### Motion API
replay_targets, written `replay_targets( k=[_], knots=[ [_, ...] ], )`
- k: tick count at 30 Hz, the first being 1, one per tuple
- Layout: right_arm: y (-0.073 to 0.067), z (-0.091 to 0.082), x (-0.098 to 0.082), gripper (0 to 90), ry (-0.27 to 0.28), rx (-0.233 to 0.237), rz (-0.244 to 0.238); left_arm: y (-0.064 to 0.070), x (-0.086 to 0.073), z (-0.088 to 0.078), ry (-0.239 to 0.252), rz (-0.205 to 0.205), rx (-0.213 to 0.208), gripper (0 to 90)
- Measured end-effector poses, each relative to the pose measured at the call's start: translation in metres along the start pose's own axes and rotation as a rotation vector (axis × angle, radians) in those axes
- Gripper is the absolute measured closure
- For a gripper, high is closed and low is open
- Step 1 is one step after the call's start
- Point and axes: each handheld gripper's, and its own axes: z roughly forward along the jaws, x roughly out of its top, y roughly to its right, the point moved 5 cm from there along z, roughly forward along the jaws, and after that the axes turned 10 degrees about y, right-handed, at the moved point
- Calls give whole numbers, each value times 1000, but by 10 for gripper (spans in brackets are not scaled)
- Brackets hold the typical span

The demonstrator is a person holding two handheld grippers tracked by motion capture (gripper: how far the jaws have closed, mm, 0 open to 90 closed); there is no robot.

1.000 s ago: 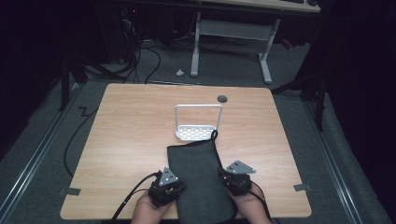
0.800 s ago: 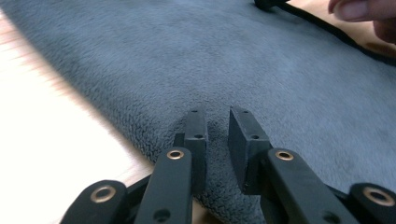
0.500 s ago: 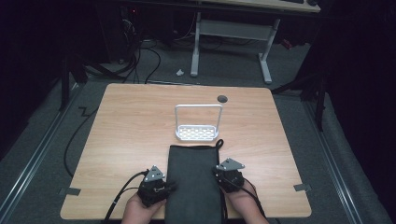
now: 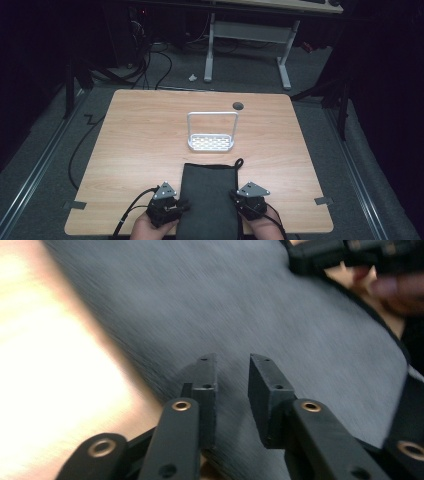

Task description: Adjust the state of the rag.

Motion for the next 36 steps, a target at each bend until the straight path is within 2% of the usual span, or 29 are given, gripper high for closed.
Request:
replay_targets(
  k=[2,6,8,10,11,13,15,18,21,24,28,29,31,33,36],
  knots=[
    [0,0,0,847,3,2,-5,-11,9,3,37,-1,44,675],
    [0,0,0,847,2,4,-13,-38,29,15,78,-55,123,556],
    [0,0,0,846,3,5,-16,-49,39,24,83,-74,157,510],
    [0,0,0,846,4,7,-18,-58,46,34,86,-63,195,483],
    [0,0,0,846,3,7,-18,-63,48,38,87,-74,213,477],
    [0,0,-1,845,3,6,-21,-72,49,48,70,-139,203,474],
    [0,-1,-1,844,4,7,-24,-75,48,53,62,-153,204,482],
    [0,-1,-1,844,6,11,-21,-73,46,57,62,-138,182,541],
    [1,0,-1,843,8,14,-19,-70,45,60,62,-100,193,629],
    [1,0,-1,840,7,17,-12,-70,44,60,64,-104,177,751],
    [3,-2,2,781,19,20,23,-71,43,59,78,-121,173,763],
    [5,-3,4,769,34,3,20,-70,42,59,83,-119,175,763],
    [12,-3,11,720,58,-31,49,-70,42,58,81,-117,170,757],
    [20,3,17,689,56,-78,64,-71,42,58,81,-131,164,748],
    [31,15,26,620,57,-117,65,-72,42,58,82,-136,159,747]
  ],
)
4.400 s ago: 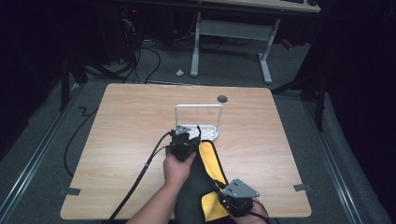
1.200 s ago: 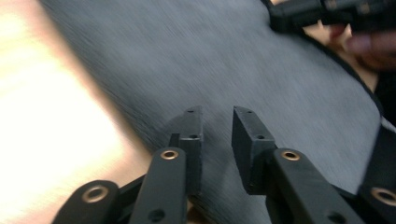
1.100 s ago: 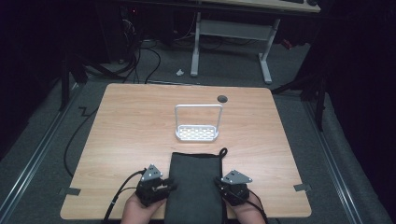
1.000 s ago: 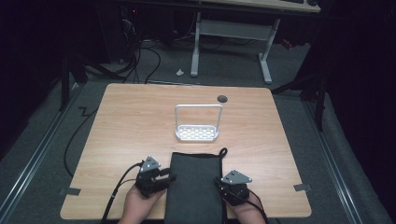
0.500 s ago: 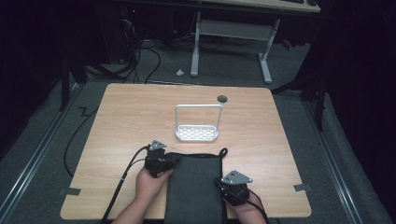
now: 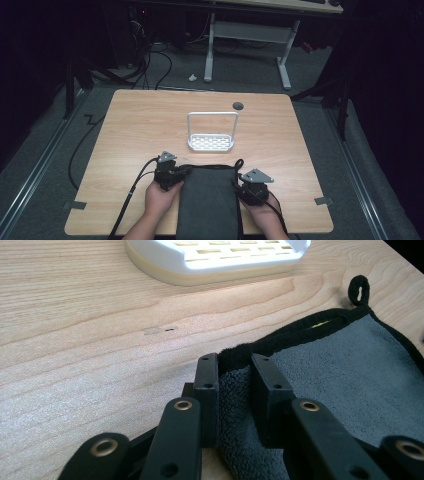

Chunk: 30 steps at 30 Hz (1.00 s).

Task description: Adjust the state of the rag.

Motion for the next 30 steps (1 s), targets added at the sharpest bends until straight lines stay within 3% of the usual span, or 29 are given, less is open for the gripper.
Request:
replay_targets(
  k=[4,8,14,19,24,30],
  knots=[
    [4,22,7,566,-17,5,10,0,0,0,1,-7,-5,747],
    [8,35,2,496,-60,6,12,-1,0,0,3,-10,-6,742],
    [12,40,0,447,-77,36,69,0,0,0,2,-9,-8,737],
    [13,42,1,445,-71,53,58,0,0,0,1,-13,-11,732],
    [14,41,10,429,-46,16,24,-1,0,0,0,-15,-14,728],
    [15,50,7,405,-87,21,64,0,0,0,0,-13,-14,725]
  ],
)
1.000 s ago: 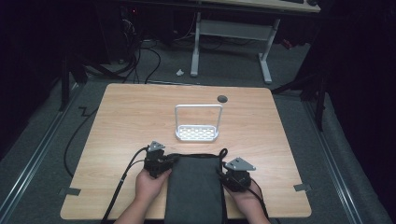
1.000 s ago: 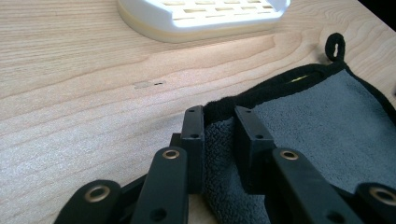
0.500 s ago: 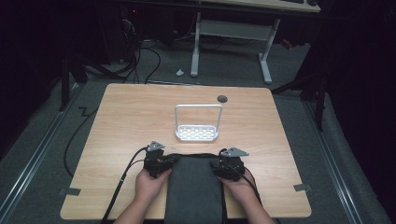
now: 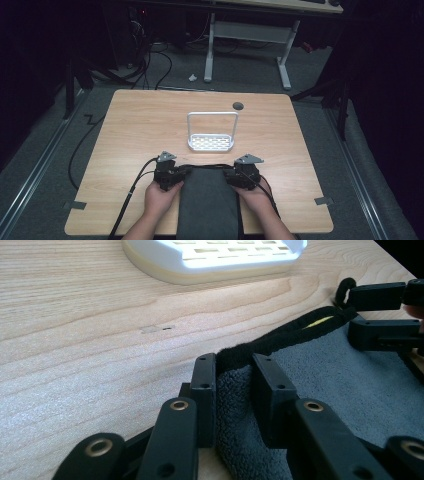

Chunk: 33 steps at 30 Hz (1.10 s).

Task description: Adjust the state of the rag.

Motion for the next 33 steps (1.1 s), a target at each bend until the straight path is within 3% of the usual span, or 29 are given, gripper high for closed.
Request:
replay_targets(
  k=[9,14,21,27,33],
  knots=[
    [-6,-4,-1,666,-8,12,-5,0,0,0,0,2,0,724],
    [-11,-5,-2,752,4,15,-21,1,0,0,-1,4,0,725],
    [-14,-6,-3,788,21,19,-34,1,-1,-1,-2,12,0,726],
    [-17,-16,-1,788,77,19,-46,3,0,-3,19,30,-11,743],
    [-17,-24,0,787,123,35,-9,6,0,-8,50,41,-30,760]
  ],
)
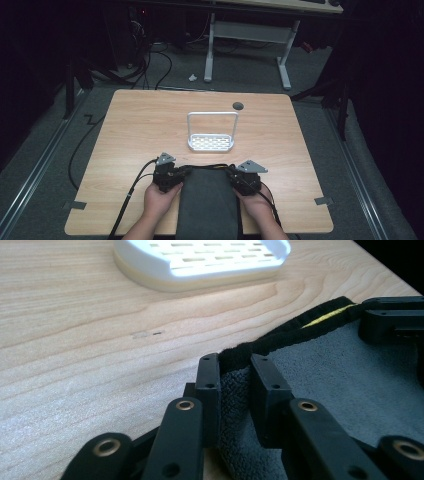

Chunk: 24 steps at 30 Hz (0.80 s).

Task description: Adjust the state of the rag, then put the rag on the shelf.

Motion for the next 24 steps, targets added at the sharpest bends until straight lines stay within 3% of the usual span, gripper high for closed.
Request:
replay_targets(
  k=[5,13,24],
  knots=[
    [-1,-4,1,787,25,5,-9,4,2,-5,53,42,9,782],
    [-5,-11,8,787,74,-18,-26,8,9,-8,70,46,24,804],
    [-5,-16,25,786,133,-57,-46,17,35,-18,157,72,10,816]
  ],
)
